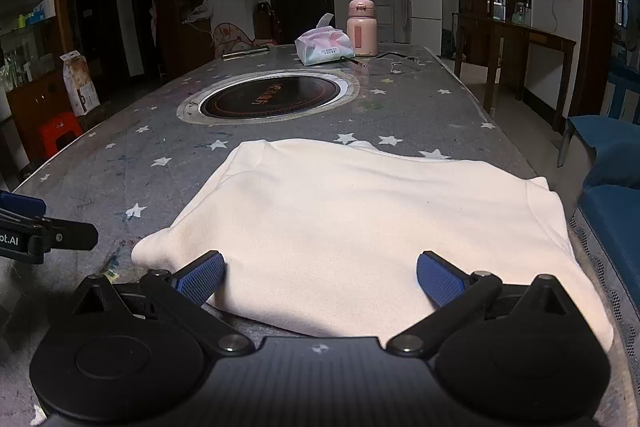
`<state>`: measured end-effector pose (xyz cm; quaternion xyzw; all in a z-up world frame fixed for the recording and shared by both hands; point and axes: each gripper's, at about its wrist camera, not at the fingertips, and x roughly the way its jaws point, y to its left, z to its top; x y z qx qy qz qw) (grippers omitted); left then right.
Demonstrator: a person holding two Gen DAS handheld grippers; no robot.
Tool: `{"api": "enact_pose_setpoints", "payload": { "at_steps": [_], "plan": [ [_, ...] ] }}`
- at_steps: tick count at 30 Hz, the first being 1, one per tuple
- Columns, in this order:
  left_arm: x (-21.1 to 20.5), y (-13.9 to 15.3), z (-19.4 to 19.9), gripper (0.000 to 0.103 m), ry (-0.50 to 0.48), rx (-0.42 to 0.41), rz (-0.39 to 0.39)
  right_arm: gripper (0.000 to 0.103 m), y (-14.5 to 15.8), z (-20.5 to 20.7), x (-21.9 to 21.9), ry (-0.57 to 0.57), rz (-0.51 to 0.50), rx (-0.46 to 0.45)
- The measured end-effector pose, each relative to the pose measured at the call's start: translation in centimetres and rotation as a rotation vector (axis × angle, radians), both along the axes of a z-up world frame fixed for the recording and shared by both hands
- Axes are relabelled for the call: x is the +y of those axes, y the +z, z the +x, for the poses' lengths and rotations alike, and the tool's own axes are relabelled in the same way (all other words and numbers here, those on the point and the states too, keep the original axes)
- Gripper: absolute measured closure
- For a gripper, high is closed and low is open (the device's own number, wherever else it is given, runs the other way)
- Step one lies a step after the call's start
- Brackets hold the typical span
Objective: Fold clothes
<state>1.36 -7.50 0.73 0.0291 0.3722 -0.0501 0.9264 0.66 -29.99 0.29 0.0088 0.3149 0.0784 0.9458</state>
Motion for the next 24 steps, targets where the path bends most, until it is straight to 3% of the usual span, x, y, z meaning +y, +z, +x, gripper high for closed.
{"api": "enact_pose_setpoints", "payload": {
  "at_steps": [6,12,19,24],
  "plan": [
    [0.6,-0.1,0.3,0.000,0.009,0.044,-0.021,0.000,0.7,-0.3,0.1,0.000,0.005,0.006],
    [0.2,-0.3,-0.1,0.000,-0.016,0.029,0.038,0.000,2.1,-1.2,0.5,-0.008,0.012,-0.015],
    [-0.1,-0.1,-0.7,0.000,-0.036,0.020,0.051,0.000,2.6,-2.2,2.1,-0.004,-0.034,-0.020],
    [0.2,-0.2,-0.8,0.000,-0.037,0.063,0.008,0.000,2.4,-2.9,2.8,0.004,-0.043,-0.014]
  ]
}}
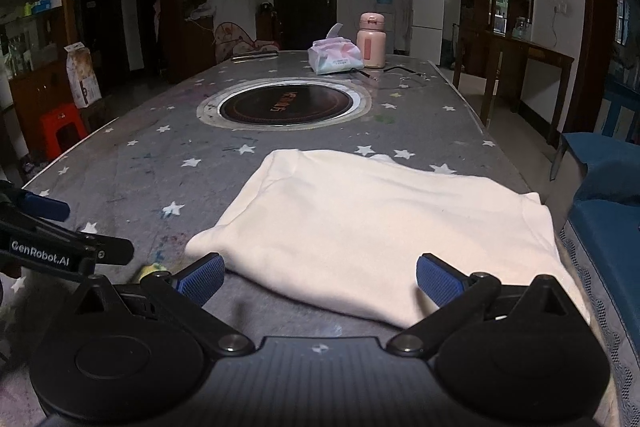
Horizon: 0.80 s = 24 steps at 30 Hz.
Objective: Fold clothes
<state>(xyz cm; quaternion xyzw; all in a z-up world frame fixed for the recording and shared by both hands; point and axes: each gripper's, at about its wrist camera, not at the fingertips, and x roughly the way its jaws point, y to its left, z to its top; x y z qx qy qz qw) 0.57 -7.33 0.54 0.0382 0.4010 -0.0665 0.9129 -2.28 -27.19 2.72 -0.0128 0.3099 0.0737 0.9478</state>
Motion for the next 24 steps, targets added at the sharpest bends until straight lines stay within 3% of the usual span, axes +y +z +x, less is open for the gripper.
{"api": "enact_pose_setpoints", "payload": {
  "at_steps": [6,15,24],
  "plan": [
    [-0.1,-0.2,-0.5,0.000,-0.004,0.013,-0.008,0.000,-0.5,-0.4,0.3,-0.007,0.018,0.025],
    [-0.6,0.0,-1.5,0.000,-0.016,-0.045,0.013,0.000,-1.0,-0.7,-0.1,-0.031,0.023,0.040],
    [-1.0,0.1,-1.4,0.000,-0.039,-0.019,-0.004,0.000,-1.0,-0.8,-0.1,-0.031,0.032,0.041]
  ]
}}
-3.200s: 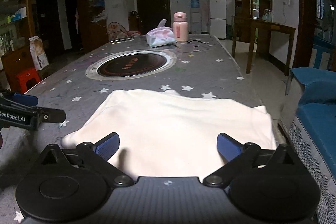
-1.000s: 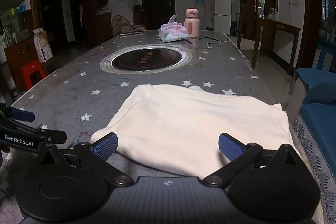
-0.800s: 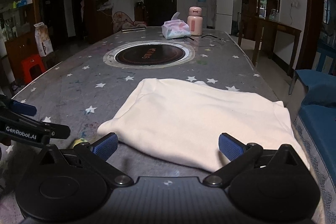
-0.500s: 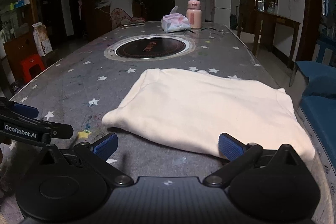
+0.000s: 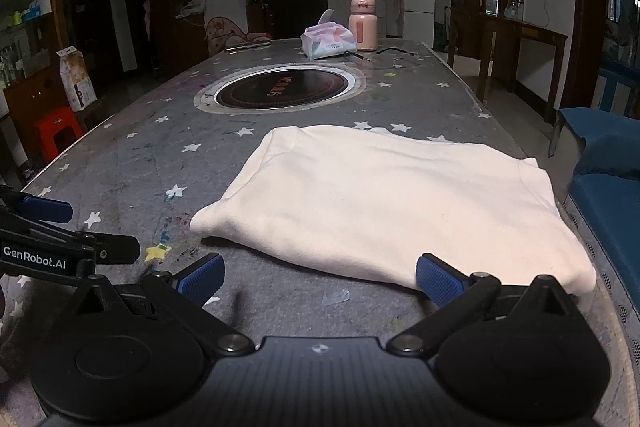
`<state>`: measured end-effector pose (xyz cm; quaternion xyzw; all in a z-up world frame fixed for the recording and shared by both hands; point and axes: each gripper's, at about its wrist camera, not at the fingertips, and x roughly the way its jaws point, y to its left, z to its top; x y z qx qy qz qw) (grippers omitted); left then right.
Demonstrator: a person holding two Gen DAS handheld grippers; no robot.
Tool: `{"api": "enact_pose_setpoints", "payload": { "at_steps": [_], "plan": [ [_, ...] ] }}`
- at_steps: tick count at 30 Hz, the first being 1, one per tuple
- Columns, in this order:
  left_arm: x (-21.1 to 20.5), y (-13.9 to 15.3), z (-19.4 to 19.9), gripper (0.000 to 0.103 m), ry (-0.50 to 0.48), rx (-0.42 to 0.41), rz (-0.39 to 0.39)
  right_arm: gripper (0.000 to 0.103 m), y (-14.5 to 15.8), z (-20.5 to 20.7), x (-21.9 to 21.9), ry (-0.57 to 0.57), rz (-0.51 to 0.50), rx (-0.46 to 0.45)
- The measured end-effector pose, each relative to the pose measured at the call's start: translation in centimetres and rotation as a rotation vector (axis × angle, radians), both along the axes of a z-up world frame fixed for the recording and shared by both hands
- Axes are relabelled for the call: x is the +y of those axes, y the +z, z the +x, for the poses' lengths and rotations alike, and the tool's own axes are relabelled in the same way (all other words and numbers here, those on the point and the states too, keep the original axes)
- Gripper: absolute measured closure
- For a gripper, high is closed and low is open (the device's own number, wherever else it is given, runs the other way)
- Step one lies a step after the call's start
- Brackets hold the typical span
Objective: Fold clothes
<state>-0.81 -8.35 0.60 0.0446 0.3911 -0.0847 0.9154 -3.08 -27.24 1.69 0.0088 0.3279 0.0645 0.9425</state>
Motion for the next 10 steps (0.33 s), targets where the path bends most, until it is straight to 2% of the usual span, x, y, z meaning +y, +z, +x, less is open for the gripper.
{"api": "enact_pose_setpoints", "payload": {
  "at_steps": [10],
  "plan": [
    [0.04,0.01,0.07,0.000,0.008,-0.001,-0.012,0.000,-0.05,-0.28,0.12,-0.002,0.009,-0.001]
  ]
}}
